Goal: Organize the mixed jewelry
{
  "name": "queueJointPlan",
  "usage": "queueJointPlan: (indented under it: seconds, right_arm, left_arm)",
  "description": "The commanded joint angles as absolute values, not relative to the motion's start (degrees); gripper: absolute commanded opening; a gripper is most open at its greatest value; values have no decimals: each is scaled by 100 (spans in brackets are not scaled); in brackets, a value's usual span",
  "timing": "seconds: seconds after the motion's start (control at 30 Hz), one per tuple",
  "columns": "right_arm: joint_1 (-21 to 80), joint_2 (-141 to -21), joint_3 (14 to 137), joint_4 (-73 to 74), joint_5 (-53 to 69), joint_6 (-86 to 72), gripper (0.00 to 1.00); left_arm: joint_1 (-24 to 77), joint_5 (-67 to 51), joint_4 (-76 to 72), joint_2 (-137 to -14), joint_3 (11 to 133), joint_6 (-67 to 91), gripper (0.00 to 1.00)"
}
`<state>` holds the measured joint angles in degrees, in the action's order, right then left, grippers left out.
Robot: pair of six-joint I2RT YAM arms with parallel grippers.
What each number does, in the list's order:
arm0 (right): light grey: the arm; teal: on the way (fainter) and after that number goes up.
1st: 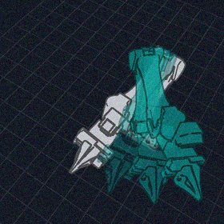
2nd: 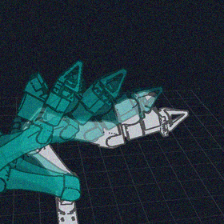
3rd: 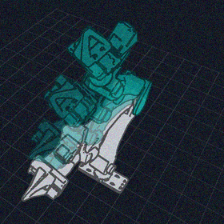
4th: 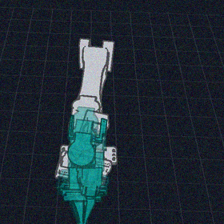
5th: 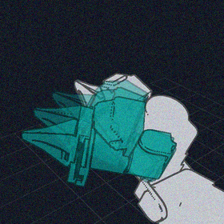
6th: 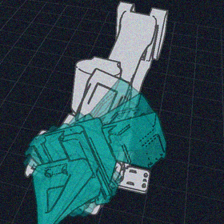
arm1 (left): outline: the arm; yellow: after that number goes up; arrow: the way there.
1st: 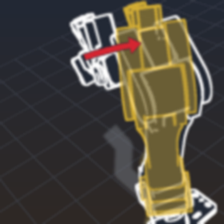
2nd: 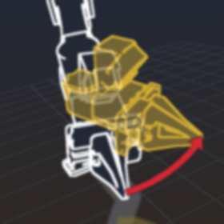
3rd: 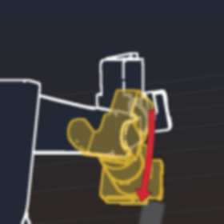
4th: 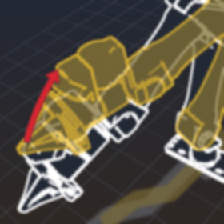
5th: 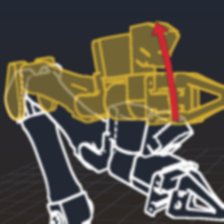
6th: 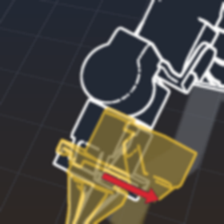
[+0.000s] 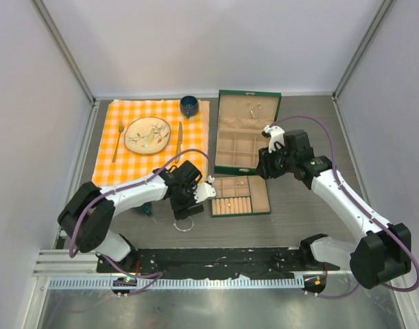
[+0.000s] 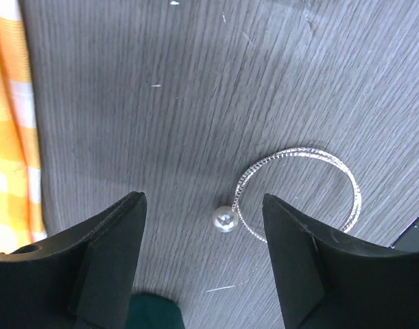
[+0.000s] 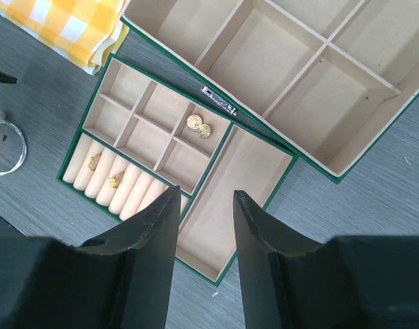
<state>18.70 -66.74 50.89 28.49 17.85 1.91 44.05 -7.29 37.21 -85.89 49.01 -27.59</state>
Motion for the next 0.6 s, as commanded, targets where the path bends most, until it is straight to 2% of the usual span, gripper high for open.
queueJointPlan:
  seconds: [0.0, 0.33, 0.43, 0.57]
  right_arm:
    - [1872, -6521, 5186, 2628, 1714, 290, 42]
    - [1872, -6460, 5080, 2584, 1661, 316, 42]
    - [1881, -6460, 5071, 2575, 1652, 316, 42]
    - [1872, -6442, 5045, 2575, 1635, 325, 42]
  left_arm:
    - [4377, -1002, 3586, -8692, 4869, -2830, 72]
    - [4394, -914, 3586, -8824, 4720, -2786, 69]
    - [4421, -879, 3542, -8903, 4667, -2786, 66]
    - [4508, -791, 3524, -9052, 4614, -2760, 56]
